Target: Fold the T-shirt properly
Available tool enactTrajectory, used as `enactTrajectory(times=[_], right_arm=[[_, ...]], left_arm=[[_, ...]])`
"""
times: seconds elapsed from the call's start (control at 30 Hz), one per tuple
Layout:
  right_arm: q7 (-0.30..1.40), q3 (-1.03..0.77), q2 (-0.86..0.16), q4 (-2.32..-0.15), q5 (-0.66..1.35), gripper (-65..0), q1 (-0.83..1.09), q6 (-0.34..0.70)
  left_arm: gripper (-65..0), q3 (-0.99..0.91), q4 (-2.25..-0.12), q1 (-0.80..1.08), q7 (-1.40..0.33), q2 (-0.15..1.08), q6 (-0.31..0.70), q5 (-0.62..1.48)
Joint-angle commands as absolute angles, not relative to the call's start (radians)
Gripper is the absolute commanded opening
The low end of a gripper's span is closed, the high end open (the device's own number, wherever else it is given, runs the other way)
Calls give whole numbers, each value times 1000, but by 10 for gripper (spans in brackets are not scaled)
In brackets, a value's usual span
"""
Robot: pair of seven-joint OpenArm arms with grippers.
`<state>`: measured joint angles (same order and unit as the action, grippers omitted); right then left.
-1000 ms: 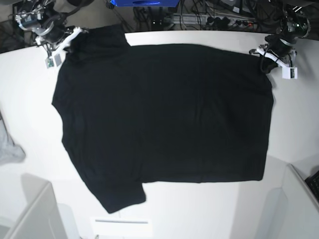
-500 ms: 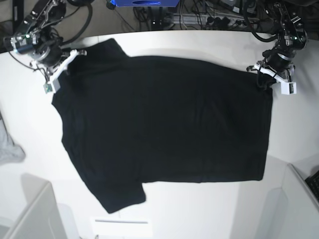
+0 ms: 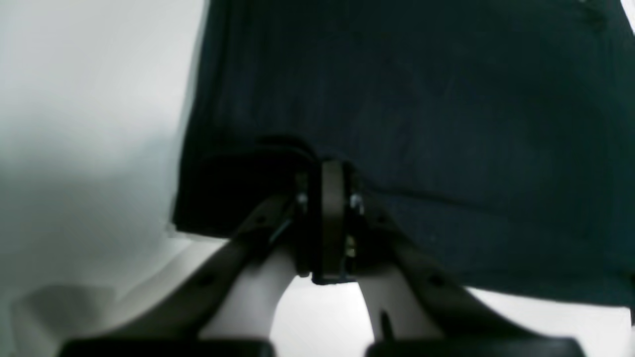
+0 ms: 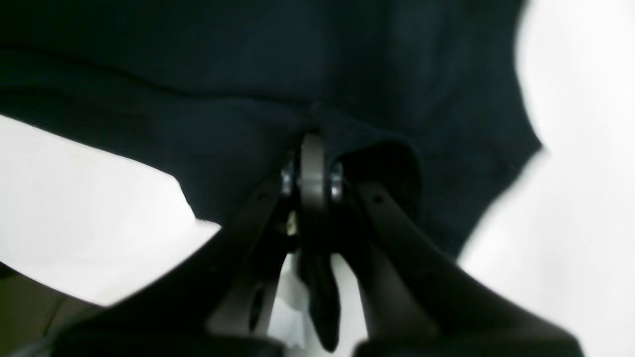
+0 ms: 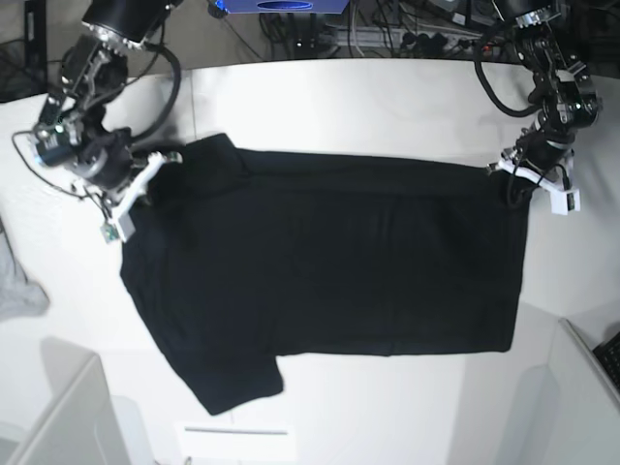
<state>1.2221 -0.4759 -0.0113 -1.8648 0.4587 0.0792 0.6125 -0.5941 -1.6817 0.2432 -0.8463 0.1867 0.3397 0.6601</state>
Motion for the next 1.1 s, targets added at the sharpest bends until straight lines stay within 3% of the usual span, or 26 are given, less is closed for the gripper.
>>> enactTrajectory(times=[0.0,0.37,0.6,0.7,1.07], right_arm=[[1199,-478,-22,-1865,469,-650,45,605],[1201,-469,-70,-1610,469,-650,-136,595],[1142,-363,-105,-1446,469,-650,-232,590],[1135,-358,-105,-1406,469,-650,-257,538],[1082,-355,-105,-1299,469,-650,-297,515]], left_arm=[[-650,-599,-1685,232,-828,199,343,674],[-650,-599,-1669,134,-829,194,343,455],[-650,-533,-1577,48,-845,197,343,381],[-650,-503,-1549,8,-845,197,343,341],[-650,-506,-1420,-94,-845,199,343,331]])
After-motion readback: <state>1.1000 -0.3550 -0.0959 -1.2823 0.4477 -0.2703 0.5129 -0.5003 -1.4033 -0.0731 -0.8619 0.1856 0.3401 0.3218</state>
